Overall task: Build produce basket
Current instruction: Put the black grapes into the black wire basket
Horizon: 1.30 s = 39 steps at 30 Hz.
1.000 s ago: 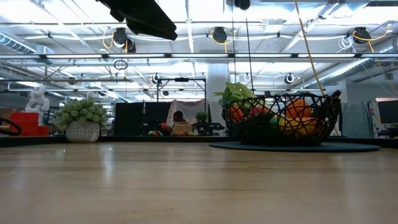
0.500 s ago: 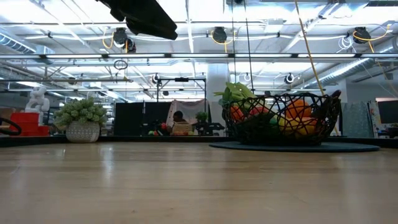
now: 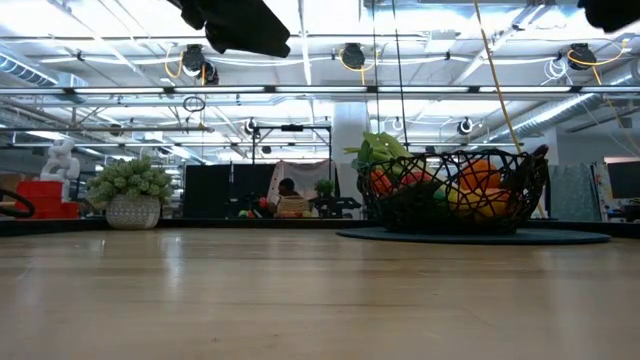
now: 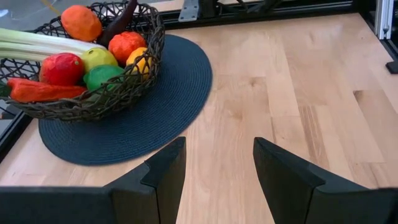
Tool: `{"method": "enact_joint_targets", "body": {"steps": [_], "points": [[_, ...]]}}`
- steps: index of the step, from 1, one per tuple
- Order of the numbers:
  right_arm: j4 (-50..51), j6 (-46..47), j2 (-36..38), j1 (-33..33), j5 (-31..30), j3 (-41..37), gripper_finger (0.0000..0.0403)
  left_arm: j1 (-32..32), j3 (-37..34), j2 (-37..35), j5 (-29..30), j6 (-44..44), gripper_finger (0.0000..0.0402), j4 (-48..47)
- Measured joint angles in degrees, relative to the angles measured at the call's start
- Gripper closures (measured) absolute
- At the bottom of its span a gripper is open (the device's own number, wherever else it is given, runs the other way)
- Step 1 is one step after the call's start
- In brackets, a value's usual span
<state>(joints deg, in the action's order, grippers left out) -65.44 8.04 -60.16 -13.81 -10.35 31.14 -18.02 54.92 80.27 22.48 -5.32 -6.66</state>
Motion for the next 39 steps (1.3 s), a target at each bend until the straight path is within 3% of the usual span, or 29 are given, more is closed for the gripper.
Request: {"method": "enact_joint_targets", "body": {"steps": [5,19,25,35,39], "points": [[-8.23,2.73,0.0,1.17,-0.07,-3.66,0.0399,0.0,0.02,0.0,0.0,-1.07,0.0213,0.19],[-4.91,-4.09,0.29,7.79,-0.53,-3.72,0.0399,0.0,0.02,0.0,-0.02,-1.18,0.0213,0.35],[7.48,-8.15,2.04,11.36,-7.85,-3.72,0.0399,0.0,0.0,0.0,-0.02,-1.1,0.0213,0.31],[31.44,-17.78,9.01,16.12,-25.47,-3.74,0.0399,0.0,0.0,0.0,-0.02,-0.85,0.0213,0.24],[38.77,-17.56,9.44,18.07,-27.31,-3.74,0.0399,0.0,0.01,0.0,-0.01,-0.85,0.0213,0.25]]}}
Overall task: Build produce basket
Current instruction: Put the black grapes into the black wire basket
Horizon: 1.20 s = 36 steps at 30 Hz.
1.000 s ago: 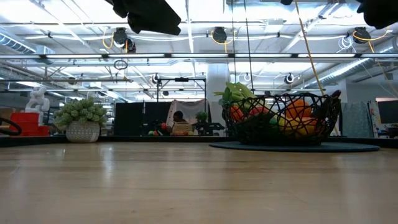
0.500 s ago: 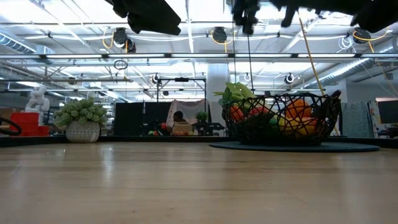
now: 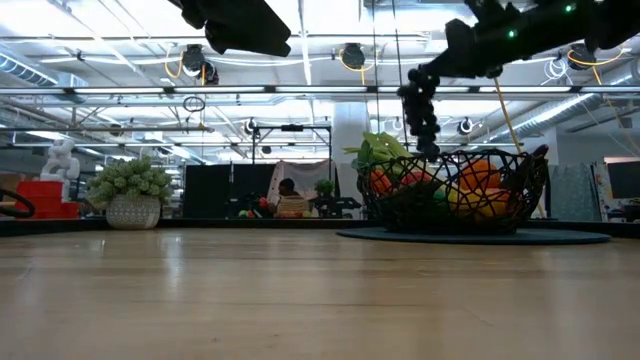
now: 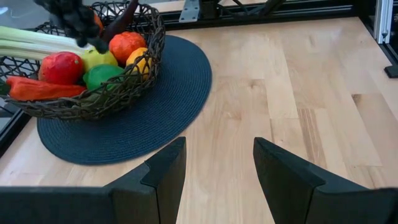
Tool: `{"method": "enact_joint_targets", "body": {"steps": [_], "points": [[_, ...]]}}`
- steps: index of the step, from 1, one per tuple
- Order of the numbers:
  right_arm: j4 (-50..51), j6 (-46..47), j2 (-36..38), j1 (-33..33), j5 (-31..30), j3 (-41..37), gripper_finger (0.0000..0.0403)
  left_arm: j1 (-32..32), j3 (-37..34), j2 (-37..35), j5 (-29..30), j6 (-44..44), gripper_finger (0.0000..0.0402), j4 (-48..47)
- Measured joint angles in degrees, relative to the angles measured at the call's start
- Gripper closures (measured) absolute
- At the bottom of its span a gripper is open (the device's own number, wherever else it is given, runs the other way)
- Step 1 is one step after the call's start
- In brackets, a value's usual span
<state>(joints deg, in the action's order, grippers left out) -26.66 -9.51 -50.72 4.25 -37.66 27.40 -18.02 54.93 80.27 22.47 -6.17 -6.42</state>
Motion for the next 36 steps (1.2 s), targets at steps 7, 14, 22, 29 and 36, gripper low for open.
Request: {"method": "enact_joint_targets", "body": {"steps": [7,14,22,29,36], "points": [[4.3,1.31,-0.29,2.07,0.02,0.0,0.0399,0.04,0.0,0.0,0.01,0.0,0.0213,0.15],[8.72,1.15,-0.28,4.18,0.02,0.0,0.0399,0.04,-0.01,0.0,0.01,-0.05,0.0213,0.17],[13.73,1.47,-0.28,6.06,-0.21,0.0,0.0399,0.04,-0.01,0.0,0.01,-0.35,0.0213,0.28],[17.62,-0.16,-0.28,6.69,-6.3,0.0,0.0399,0.04,-0.01,0.0,0.01,-0.35,0.0213,0.31],[21.31,0.21,-0.28,6.89,-9.28,0.0,0.0399,0.04,-0.01,0.0,0.01,-0.33,0.0213,0.31]]}}
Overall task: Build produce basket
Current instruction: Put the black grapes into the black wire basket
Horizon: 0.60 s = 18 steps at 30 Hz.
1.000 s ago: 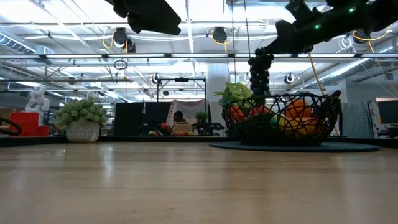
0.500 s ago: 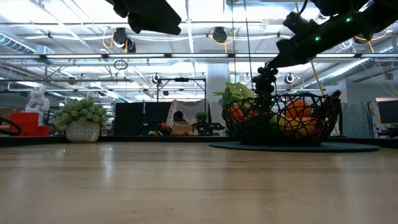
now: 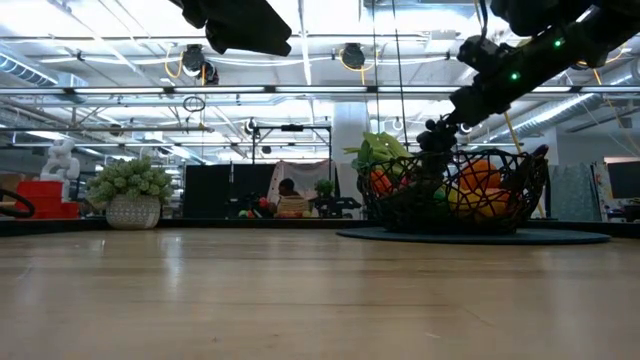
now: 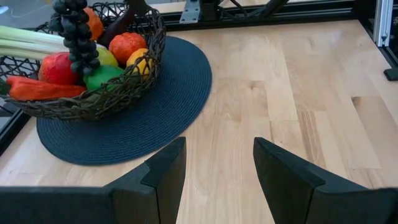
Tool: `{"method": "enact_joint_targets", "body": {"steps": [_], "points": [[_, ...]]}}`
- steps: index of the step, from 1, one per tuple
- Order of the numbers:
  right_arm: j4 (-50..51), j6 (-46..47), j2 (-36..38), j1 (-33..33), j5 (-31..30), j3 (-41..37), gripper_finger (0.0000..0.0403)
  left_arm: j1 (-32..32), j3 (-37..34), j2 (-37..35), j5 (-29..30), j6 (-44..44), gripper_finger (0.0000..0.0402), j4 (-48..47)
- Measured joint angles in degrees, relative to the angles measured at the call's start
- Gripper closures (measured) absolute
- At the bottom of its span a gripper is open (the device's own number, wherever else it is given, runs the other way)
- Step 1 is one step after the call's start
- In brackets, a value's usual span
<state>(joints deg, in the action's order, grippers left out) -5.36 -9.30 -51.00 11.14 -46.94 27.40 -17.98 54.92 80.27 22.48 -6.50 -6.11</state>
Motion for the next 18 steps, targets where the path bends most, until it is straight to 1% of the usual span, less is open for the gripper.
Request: {"method": "enact_joint_targets", "body": {"steps": [6,9,12,18], "points": [[2.18,1.82,0.0,1.2,-2.58,0.02,0.0398,0.0,0.02,0.0,0.0,-0.09,0.0213,0.0],[2.41,3.24,0.0,1.59,-2.62,0.02,0.0386,0.0,0.0,0.0,0.0,-0.09,0.0213,0.0],[2.44,4.69,0.0,1.61,-2.8,0.02,0.0358,0.0,0.01,0.0,0.0,-0.11,0.0213,0.0],[2.44,6.83,0.04,1.41,-2.96,0.01,0.028,0.0,0.02,0.0,0.0,-1.21,0.0213,0.0]]}}
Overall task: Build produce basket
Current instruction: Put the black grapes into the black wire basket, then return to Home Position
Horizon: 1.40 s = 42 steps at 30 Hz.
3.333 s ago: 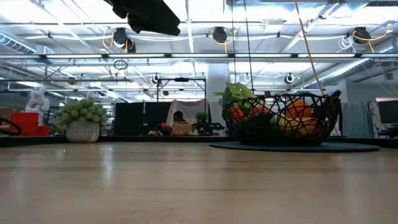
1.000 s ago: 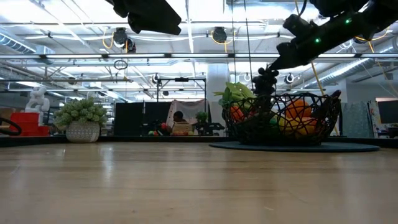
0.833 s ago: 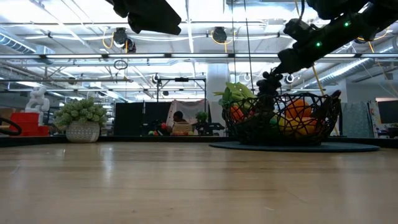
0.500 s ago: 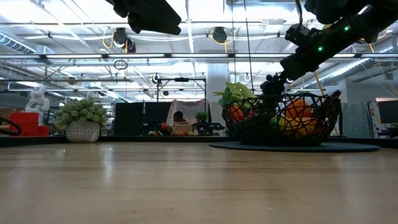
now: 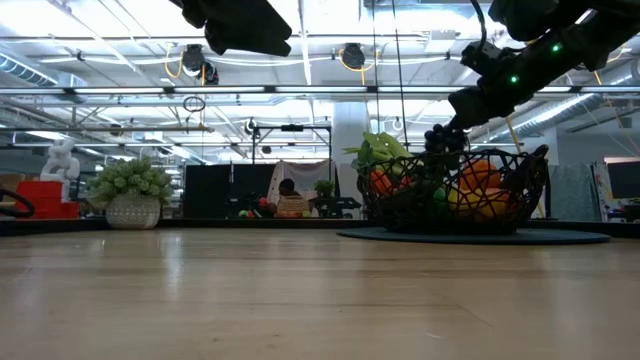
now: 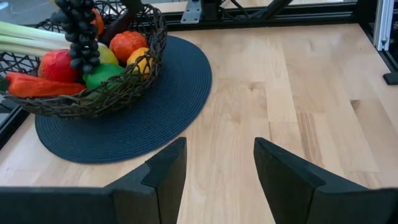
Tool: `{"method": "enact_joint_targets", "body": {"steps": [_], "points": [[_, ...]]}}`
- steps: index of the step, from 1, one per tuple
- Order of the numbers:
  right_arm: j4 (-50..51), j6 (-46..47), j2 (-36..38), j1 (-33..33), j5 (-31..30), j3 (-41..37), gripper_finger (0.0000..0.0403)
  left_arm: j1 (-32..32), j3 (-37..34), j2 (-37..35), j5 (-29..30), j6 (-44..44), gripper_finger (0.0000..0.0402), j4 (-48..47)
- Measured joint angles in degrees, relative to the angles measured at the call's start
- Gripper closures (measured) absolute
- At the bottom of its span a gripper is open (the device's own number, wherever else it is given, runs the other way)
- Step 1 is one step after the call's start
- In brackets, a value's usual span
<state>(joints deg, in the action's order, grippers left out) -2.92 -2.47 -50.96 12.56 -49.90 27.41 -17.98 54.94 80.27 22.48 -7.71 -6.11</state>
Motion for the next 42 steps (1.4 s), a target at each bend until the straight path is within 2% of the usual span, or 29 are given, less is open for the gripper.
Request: {"method": "enact_joint_targets", "body": {"steps": [3,5,8,11,14,16,20,23,26,34,38,42], "points": [[0.0,0.64,1.08,-1.06,-0.23,0.01,0.0249,0.0,0.0,0.0,0.0,-0.99,0.0213,0.0],[-0.02,-0.06,2.33,-1.95,-2.64,0.01,0.0233,-0.02,-0.02,0.0,0.0,-1.69,0.0213,0.0],[-0.03,-1.59,4.75,-2.73,-6.72,0.01,0.0217,-0.04,-0.01,0.0,0.0,-2.06,0.0213,0.0],[0.07,-1.64,7.31,-3.5,-6.92,0.01,0.0205,-0.04,-0.02,0.0,0.0,-2.11,0.0213,0.0],[0.18,-0.96,9.48,-5.87,-1.5,0.01,0.02,-0.04,0.0,0.0,0.0,-2.07,0.0213,0.0],[0.22,0.98,10.71,-7.87,5.83,0.01,0.02,-0.04,-0.02,0.0,0.0,-1.84,0.0213,0.0],[1.49,5.54,11.59,-12.34,20.66,0.01,0.0206,-0.04,-0.02,0.0,0.03,0.15,0.0213,0.0],[1.97,8.58,11.15,-16.09,26.45,0.01,0.0212,0.37,-0.02,0.0,0.05,5.72,0.0213,0.85],[0.65,9.84,10.86,-19.68,27.52,0.01,0.022,0.76,-0.02,0.0,1.28,9.7,0.0213,4.53],[-0.26,12.85,10.05,-30.37,27.51,0.01,0.0255,0.05,-0.04,-2.23,3.09,10.21,0.0222,9.87],[-0.61,11.87,9.62,-34.79,27.12,0.01,0.0283,-0.72,-0.04,-5.85,3.1,10.15,0.0258,8.32],[-0.58,6.51,9.71,-37.11,26.69,0.01,0.032,-1.52,-0.03,-9.47,3.21,9.32,0.0309,4.72]]}}
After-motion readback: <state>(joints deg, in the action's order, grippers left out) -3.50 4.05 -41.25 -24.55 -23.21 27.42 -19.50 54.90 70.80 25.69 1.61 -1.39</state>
